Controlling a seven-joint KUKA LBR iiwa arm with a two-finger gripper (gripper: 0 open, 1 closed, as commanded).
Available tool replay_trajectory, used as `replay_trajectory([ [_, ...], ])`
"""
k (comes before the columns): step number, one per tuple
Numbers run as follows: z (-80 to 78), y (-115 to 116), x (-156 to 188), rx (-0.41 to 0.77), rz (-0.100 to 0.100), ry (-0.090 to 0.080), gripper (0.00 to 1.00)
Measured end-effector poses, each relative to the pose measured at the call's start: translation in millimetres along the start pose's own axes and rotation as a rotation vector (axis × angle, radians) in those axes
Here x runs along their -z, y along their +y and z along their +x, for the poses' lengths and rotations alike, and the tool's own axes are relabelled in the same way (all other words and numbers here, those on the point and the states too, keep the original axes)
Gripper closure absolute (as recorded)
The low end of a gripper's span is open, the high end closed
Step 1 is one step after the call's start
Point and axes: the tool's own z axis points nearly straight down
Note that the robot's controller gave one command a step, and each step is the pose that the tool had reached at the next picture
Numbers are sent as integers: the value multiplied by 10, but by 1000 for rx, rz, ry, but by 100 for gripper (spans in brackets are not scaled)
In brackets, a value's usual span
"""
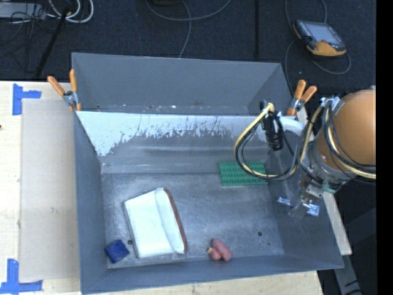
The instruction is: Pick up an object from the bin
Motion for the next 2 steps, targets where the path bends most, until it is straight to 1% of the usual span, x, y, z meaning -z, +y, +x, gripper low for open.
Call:
replay_trajectory([
  [1,-8,17,-45,-6,-3,-8,100],
  [2,312,-81,788,-8,2,3,100],
])
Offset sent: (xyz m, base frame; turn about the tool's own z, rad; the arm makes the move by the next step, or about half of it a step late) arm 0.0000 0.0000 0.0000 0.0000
